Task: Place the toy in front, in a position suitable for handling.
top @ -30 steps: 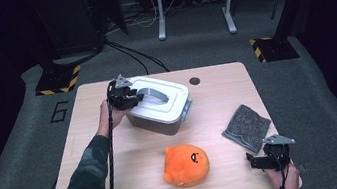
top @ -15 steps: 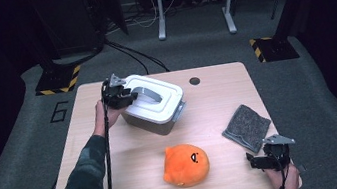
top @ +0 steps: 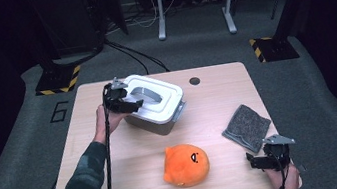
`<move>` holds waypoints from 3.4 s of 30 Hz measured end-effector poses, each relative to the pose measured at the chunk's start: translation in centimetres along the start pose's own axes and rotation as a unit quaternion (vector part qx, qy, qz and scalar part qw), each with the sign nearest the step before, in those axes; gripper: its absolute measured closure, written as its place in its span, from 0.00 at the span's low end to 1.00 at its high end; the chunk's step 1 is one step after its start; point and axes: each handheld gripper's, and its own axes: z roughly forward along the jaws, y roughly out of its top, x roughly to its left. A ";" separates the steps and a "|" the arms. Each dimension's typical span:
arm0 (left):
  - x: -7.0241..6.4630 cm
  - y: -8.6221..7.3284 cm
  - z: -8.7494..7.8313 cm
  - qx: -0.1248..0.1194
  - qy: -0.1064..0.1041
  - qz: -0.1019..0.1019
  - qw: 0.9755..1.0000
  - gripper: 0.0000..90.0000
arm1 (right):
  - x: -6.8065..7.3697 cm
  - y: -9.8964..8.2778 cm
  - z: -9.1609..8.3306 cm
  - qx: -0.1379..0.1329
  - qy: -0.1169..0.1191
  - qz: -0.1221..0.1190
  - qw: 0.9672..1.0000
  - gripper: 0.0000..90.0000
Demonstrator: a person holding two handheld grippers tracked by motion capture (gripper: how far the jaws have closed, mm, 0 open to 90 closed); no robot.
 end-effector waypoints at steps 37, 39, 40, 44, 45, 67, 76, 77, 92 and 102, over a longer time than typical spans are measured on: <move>3.4 -1.3 0.7 -0.010 0.016 -0.033 0.999 0.16 | 0.0 0.0 0.0 0.000 -0.001 0.001 1.000 0.03; 3.5 -1.3 0.8 -0.011 0.017 -0.034 0.999 0.16 | 0.0 0.0 0.0 0.000 0.000 0.001 1.000 0.03; 3.5 -1.3 0.7 -0.011 0.017 -0.034 0.999 0.16 | 0.0 0.0 0.0 0.000 0.000 0.001 1.000 0.03; 3.4 -1.3 0.7 -0.011 0.019 -0.037 0.999 0.16 | 0.0 0.0 0.0 0.000 0.000 0.001 1.000 0.03; 3.3 -1.3 0.7 -0.010 0.019 -0.039 0.999 0.16 | 0.0 0.0 0.0 0.000 0.000 0.001 1.000 0.03; 0.1 -2.4 -4.9 -0.038 -0.004 -0.038 0.999 0.07 | 0.0 0.0 0.0 0.000 0.000 0.000 1.000 0.03; -3.3 -4.3 -6.2 -0.036 -0.039 -0.028 0.998 0.05 | 0.0 0.0 0.0 0.000 0.000 0.000 1.000 0.03; -3.8 -4.6 -6.2 -0.035 -0.042 -0.027 0.998 0.05 | 0.0 0.0 0.0 0.000 0.000 0.001 1.000 0.03; -9.2 -8.5 -5.3 -0.015 -0.105 -0.033 0.994 0.00 | 0.0 0.0 0.0 0.000 0.000 0.001 1.000 0.03; -13.3 -9.4 -5.1 -0.009 -0.149 -0.015 0.989 0.00 | 0.0 0.0 0.0 0.000 0.000 0.001 1.000 0.03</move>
